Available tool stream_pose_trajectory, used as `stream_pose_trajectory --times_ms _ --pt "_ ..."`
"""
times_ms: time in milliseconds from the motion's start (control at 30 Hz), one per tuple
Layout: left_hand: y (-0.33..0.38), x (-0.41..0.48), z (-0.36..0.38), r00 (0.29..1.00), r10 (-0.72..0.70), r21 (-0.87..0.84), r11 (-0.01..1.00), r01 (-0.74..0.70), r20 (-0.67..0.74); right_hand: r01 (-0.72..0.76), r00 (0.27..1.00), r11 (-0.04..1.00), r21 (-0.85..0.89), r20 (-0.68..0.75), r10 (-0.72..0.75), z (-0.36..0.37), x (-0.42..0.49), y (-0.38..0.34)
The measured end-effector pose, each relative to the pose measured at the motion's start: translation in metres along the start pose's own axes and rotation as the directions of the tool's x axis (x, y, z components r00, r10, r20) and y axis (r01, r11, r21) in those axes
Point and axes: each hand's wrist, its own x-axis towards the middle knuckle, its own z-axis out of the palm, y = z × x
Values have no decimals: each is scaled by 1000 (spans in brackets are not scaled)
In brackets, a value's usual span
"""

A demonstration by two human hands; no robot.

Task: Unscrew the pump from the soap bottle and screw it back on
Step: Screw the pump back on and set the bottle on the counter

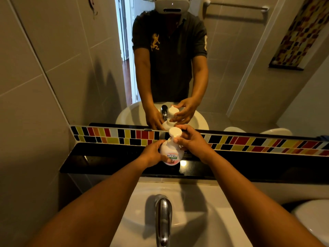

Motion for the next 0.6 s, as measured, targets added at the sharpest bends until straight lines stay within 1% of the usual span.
stream_pose_trajectory --times_ms 133,233,433,600 --pt "1 -2 -1 1000 -1 -32 999 1 2 -24 1000 997 67 3 24 -3 -3 9" --pt "-4 -4 -1 1000 -1 -74 997 2 4 -51 999 999 6 -14 51 -4 -6 22" --pt "-13 -8 -4 999 -30 -181 983 23 -37 -118 993 989 -90 6 119 0 -11 54" --pt "-22 -6 -3 996 -54 -211 977 36 -76 -119 992 983 -138 -64 111 7 -12 69"
